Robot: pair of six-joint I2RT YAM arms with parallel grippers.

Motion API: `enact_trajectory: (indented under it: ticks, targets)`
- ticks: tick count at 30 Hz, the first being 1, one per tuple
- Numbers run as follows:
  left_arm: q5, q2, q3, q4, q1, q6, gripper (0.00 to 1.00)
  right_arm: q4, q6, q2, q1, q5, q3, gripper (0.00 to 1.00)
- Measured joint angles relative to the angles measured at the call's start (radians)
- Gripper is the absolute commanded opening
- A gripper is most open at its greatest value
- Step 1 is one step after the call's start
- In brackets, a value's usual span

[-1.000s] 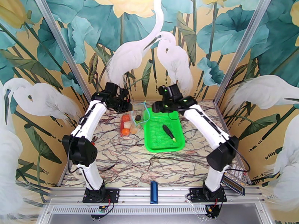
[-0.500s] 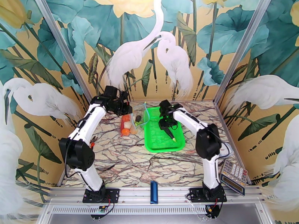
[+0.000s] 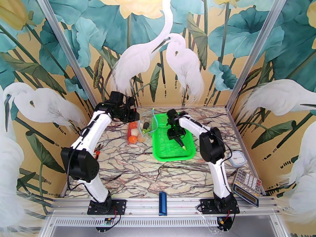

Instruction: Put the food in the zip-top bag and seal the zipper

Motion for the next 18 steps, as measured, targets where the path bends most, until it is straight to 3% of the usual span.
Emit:
enact_trajectory:
  ticks: [5, 8, 12, 18]
  targets:
    - [0.000, 0.000, 0.000, 0.000, 0.000, 0.000, 0.03, 0.000, 0.008, 0.036, -0.008, -0.023, 0.011, 0.65]
    - [0.000, 0.000, 0.000, 0.000, 0.000, 0.000, 0.03, 0.000, 0.017, 0.057, -0.009, -0.032, 0.013, 0.55]
    - [0.000, 0.000, 0.000, 0.000, 0.000, 0.000, 0.02, -0.001, 0.032, 0.064, -0.011, -0.044, 0.019, 0.32]
    - [0.000, 0.000, 0.000, 0.000, 0.000, 0.000, 0.03, 0.002, 0.058, 0.063, -0.013, -0.048, 0.021, 0.19]
